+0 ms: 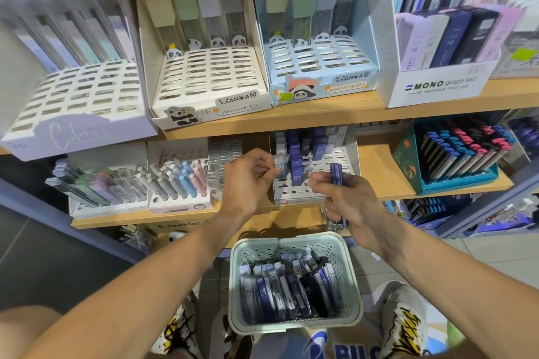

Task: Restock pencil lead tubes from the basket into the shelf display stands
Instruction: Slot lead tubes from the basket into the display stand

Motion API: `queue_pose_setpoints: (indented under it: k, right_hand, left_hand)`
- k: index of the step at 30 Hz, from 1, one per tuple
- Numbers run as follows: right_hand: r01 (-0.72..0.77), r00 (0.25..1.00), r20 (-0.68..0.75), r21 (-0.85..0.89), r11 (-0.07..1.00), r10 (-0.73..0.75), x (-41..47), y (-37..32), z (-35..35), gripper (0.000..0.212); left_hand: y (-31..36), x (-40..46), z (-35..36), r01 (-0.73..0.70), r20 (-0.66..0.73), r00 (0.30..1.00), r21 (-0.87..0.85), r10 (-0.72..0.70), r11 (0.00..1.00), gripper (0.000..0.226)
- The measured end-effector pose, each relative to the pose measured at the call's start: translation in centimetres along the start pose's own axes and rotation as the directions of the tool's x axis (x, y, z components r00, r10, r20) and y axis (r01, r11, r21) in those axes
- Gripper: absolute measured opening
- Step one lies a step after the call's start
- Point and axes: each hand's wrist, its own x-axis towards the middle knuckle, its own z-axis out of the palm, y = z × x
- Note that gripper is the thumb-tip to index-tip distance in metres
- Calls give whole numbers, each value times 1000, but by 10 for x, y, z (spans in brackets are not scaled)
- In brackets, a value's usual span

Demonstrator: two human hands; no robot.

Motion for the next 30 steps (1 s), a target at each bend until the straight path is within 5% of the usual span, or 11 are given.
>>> queue_pose_setpoints:
  k: [9,19,24,30]
  right_hand:
    - [-4,1000,1,5,1000,4,-1,2,-1,15]
    - [-71,996,49,25,997,70,-3,0,-3,29]
    - [-198,971,174,202,959,164,0,-1,-1,23]
    - [-168,986,75,306,937,152,-2,0,13,23]
  left_hand:
    - [-2,-1,7,-64,30,998,166,60,984,13]
    - [0,-2,15,31,-11,1000,338,-29,941,22]
    - [20,-32,6,63,-25,998,167,-60,984,25]
    - [36,-68,17,434,342,879,-281,-333,856,30]
